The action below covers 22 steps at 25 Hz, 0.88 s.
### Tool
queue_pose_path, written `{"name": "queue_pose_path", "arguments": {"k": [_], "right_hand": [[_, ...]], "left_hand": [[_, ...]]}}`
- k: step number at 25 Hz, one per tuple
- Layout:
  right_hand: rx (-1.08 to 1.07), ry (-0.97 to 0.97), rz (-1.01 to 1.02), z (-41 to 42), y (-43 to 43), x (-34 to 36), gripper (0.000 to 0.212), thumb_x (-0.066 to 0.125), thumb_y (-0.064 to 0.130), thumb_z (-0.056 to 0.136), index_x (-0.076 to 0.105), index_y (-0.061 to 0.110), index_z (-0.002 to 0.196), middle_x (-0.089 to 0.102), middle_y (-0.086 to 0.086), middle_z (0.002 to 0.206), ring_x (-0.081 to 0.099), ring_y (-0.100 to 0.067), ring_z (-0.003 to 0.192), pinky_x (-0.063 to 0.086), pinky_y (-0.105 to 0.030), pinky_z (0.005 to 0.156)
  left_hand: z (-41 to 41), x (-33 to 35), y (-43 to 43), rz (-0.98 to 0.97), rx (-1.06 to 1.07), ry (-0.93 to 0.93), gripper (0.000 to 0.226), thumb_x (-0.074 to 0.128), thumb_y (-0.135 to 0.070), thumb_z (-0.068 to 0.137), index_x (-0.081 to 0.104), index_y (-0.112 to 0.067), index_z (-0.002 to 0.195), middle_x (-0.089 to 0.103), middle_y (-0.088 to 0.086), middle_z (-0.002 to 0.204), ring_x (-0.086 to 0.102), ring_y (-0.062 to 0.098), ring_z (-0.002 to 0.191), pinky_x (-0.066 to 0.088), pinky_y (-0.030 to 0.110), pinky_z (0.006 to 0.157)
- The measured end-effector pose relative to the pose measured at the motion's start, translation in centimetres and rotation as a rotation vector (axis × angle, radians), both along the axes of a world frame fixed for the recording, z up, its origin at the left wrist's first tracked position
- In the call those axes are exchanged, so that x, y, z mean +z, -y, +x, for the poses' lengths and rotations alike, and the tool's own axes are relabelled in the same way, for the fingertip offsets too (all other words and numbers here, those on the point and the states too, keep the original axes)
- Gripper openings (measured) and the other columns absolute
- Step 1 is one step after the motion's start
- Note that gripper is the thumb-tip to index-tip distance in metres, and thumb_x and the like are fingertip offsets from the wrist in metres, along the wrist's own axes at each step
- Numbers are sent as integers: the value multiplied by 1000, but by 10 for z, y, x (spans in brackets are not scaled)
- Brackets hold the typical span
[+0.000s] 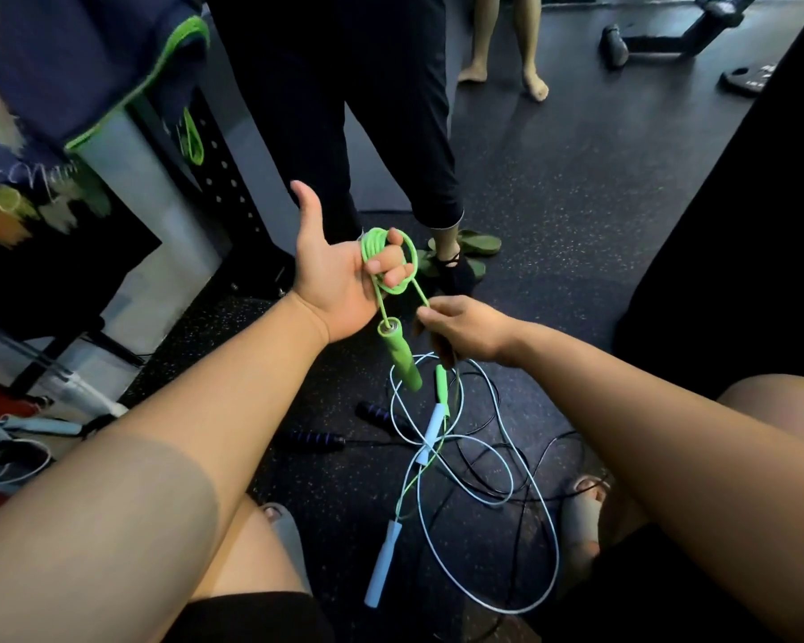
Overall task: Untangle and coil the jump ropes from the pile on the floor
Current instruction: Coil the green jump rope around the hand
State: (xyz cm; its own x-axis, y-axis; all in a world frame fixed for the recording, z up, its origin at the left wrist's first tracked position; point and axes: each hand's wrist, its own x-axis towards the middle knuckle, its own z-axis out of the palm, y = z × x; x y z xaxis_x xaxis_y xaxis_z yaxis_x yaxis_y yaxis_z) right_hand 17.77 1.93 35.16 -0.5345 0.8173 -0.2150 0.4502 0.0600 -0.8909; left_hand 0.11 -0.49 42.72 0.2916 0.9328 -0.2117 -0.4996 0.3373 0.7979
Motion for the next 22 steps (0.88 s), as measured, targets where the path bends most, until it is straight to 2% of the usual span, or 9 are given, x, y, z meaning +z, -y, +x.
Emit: {"name": "queue_pose_path", "arguments": {"k": [3, 7, 9, 12, 16, 17, 19, 21, 22], "right_hand": [[120, 167, -48, -2, 9, 3, 25, 47, 20, 103, 65, 3, 99, 55, -9, 63, 52, -23, 55, 40, -29, 50], [221, 281, 88, -10, 17, 32, 31, 46, 29, 103, 71, 10, 102, 52, -2, 67, 49, -16, 58, 40, -24, 51], [263, 346, 283, -12, 17, 46, 33, 47, 33, 103, 70, 12, 92, 54, 1, 67, 48, -14, 61, 38, -26, 54], [279, 412, 513, -11, 17, 58, 38, 54, 33, 100, 52, 13, 68, 44, 1, 58, 42, -19, 58, 29, -34, 56], [253, 331, 530, -1, 7, 69, 32, 62, 30, 96, 60, 20, 66, 48, 5, 51, 52, -2, 47, 35, -21, 49], [251, 306, 526, 2, 5, 71, 27, 64, 31, 95, 68, 19, 71, 55, 6, 53, 57, 3, 51, 39, -15, 50], [243, 259, 536, 5, 1, 72, 23, 68, 36, 92, 78, 17, 83, 72, 3, 69, 68, 2, 69, 52, -22, 64], [211, 196, 541, 8, -2, 73, 19, 74, 38, 87, 80, 20, 84, 73, 5, 71, 63, 2, 63, 49, -22, 60], [181, 161, 554, 9, -3, 73, 18, 78, 39, 84, 79, 21, 81, 70, 8, 65, 57, 2, 56, 43, -18, 55]], "left_hand": [[-8, -6, -10, -4, 134, 77, 111, 33, -102, 62, 50, -7, 116, 41, 3, 71, 37, 21, 69, 34, 34, 80], [-12, -17, -21, -9, 291, 44, 130, 46, -100, 59, 26, -15, 156, 53, 6, 82, 41, 21, 72, 46, 39, 73], [-8, -19, -21, 4, 320, -95, 126, 40, -98, 65, 36, -6, 152, 51, 6, 83, 47, 20, 65, 49, 39, 71], [2, -20, -15, -10, 248, -339, 107, 23, -96, 72, 53, -2, 113, 46, 4, 70, 50, 19, 57, 46, 38, 77], [8, -20, -13, -60, 77, -568, 110, 14, -96, 75, 54, 0, 112, 48, 3, 65, 51, 17, 58, 42, 33, 73], [7, -21, -14, -56, 17, -644, 119, 14, -101, 68, 56, 2, 110, 51, 5, 66, 54, 21, 61, 44, 34, 76], [5, -23, -10, -23, -134, -752, 139, 11, -106, 55, 60, 10, 114, 63, 17, 79, 64, 30, 83, 44, 37, 99], [7, -21, -3, 18, -244, -794, 142, 0, -101, 63, 57, 10, 132, 74, 24, 100, 63, 34, 116, 33, 42, 117], [10, -18, -2, 19, -266, -802, 136, -6, -96, 70, 61, 6, 131, 74, 19, 99, 62, 33, 118, 34, 41, 117]]}}
